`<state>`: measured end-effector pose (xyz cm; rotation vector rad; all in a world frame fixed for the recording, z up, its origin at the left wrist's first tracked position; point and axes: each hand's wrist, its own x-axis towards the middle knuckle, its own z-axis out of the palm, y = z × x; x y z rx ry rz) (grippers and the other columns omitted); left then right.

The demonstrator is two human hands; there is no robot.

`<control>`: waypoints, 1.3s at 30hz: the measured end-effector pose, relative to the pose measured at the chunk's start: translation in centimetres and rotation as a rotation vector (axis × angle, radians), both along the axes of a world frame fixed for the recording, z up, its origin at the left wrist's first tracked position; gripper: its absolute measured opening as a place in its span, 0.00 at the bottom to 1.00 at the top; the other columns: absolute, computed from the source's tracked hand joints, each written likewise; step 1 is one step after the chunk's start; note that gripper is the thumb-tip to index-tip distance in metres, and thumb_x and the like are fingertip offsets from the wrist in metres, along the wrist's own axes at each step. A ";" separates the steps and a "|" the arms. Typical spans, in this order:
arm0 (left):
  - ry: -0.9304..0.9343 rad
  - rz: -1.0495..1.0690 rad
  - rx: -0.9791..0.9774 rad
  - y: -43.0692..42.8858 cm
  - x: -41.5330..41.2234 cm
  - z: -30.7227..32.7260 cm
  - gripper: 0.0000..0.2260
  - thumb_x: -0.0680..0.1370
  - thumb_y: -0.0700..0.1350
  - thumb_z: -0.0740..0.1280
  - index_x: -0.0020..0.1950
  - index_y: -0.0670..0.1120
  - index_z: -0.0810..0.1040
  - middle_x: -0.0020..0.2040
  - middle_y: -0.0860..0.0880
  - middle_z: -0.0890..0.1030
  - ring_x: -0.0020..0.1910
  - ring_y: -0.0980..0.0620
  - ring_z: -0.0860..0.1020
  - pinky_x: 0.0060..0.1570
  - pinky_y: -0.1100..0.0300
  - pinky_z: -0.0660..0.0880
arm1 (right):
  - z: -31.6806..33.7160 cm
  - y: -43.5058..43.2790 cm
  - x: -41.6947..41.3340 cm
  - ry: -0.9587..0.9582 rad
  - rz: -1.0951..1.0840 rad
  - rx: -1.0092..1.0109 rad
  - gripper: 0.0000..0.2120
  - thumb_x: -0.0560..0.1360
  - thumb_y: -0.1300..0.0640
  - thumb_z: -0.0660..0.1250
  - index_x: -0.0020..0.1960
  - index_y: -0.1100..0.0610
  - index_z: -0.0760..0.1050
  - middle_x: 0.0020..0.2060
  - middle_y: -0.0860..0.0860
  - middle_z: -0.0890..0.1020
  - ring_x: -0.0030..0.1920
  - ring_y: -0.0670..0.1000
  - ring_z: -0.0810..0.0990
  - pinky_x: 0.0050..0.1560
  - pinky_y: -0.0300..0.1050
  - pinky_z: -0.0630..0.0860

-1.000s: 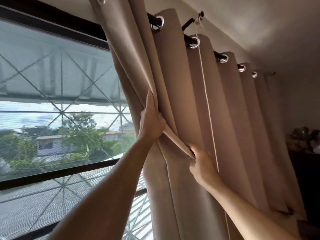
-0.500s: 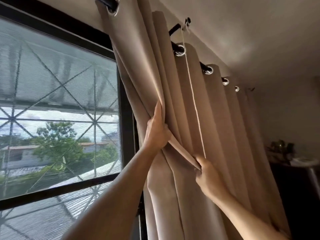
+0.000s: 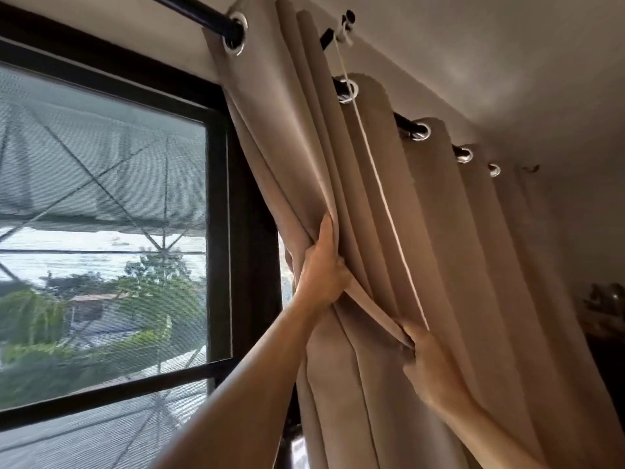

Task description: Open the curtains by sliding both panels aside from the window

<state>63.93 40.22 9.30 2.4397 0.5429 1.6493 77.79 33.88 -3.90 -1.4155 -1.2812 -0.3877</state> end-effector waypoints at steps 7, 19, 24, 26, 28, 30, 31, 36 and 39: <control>-0.038 0.023 0.021 1.5 4.5 -0.2 0.36 0.77 0.36 0.62 0.79 0.53 0.45 0.44 0.59 0.71 0.38 0.62 0.72 0.43 0.63 0.73 | -0.3 1.7 4.2 -0.035 0.023 0.027 0.19 0.72 0.70 0.66 0.60 0.55 0.77 0.44 0.47 0.81 0.44 0.46 0.78 0.41 0.27 0.68; -0.065 0.095 0.018 1.8 1.3 -2.0 0.38 0.74 0.33 0.63 0.78 0.52 0.49 0.62 0.53 0.73 0.52 0.61 0.75 0.48 0.74 0.71 | -3.6 4.1 1.2 -0.009 0.287 0.060 0.28 0.68 0.73 0.65 0.63 0.52 0.74 0.50 0.51 0.83 0.50 0.50 0.81 0.54 0.47 0.79; -0.070 0.165 0.028 0.0 -1.6 -3.2 0.38 0.72 0.33 0.64 0.78 0.51 0.52 0.58 0.52 0.76 0.51 0.55 0.77 0.48 0.65 0.77 | -4.9 3.8 -1.4 -0.027 0.361 0.074 0.27 0.67 0.73 0.66 0.61 0.52 0.74 0.48 0.51 0.83 0.47 0.50 0.81 0.53 0.44 0.78; -0.039 0.200 0.021 -0.7 -2.8 -3.6 0.40 0.71 0.35 0.65 0.78 0.53 0.49 0.58 0.51 0.77 0.51 0.51 0.79 0.50 0.58 0.79 | -5.4 3.0 -2.6 -0.056 0.392 0.084 0.26 0.68 0.69 0.67 0.62 0.51 0.73 0.47 0.49 0.83 0.46 0.48 0.81 0.52 0.42 0.77; 0.008 0.200 0.013 -1.3 -4.1 -4.2 0.43 0.70 0.38 0.67 0.78 0.55 0.47 0.60 0.51 0.77 0.55 0.48 0.80 0.56 0.48 0.79 | -6.0 2.3 -3.8 -0.079 0.415 0.083 0.25 0.70 0.64 0.68 0.64 0.48 0.70 0.48 0.48 0.84 0.44 0.46 0.81 0.50 0.41 0.78; 0.048 0.113 -0.038 -1.9 -5.7 -5.1 0.44 0.71 0.38 0.69 0.79 0.53 0.46 0.67 0.50 0.73 0.63 0.47 0.77 0.62 0.44 0.76 | -6.6 1.2 -4.8 -0.044 0.490 0.040 0.25 0.72 0.57 0.69 0.66 0.46 0.67 0.49 0.47 0.83 0.43 0.44 0.81 0.48 0.43 0.80; 0.059 0.041 -0.075 -2.5 -6.6 -5.7 0.43 0.72 0.36 0.69 0.79 0.51 0.46 0.72 0.47 0.69 0.67 0.46 0.74 0.65 0.42 0.73 | -6.8 0.5 -5.2 -0.011 0.546 0.012 0.26 0.72 0.54 0.70 0.66 0.44 0.66 0.51 0.47 0.82 0.44 0.43 0.81 0.48 0.45 0.81; 0.092 0.056 -0.111 -5.6 -13.6 -9.3 0.37 0.76 0.51 0.68 0.79 0.51 0.50 0.80 0.50 0.53 0.78 0.53 0.56 0.74 0.43 0.60 | -6.2 -3.7 -7.5 0.177 0.952 -0.028 0.34 0.66 0.41 0.74 0.68 0.41 0.63 0.60 0.42 0.78 0.60 0.45 0.78 0.59 0.47 0.77; 0.002 0.175 -0.174 -9.3 -20.9 -14.8 0.39 0.75 0.50 0.69 0.79 0.53 0.49 0.78 0.50 0.61 0.76 0.58 0.59 0.73 0.56 0.62 | -4.7 -7.1 -9.2 0.153 0.953 0.080 0.37 0.63 0.33 0.71 0.68 0.39 0.62 0.68 0.43 0.72 0.67 0.43 0.70 0.69 0.50 0.68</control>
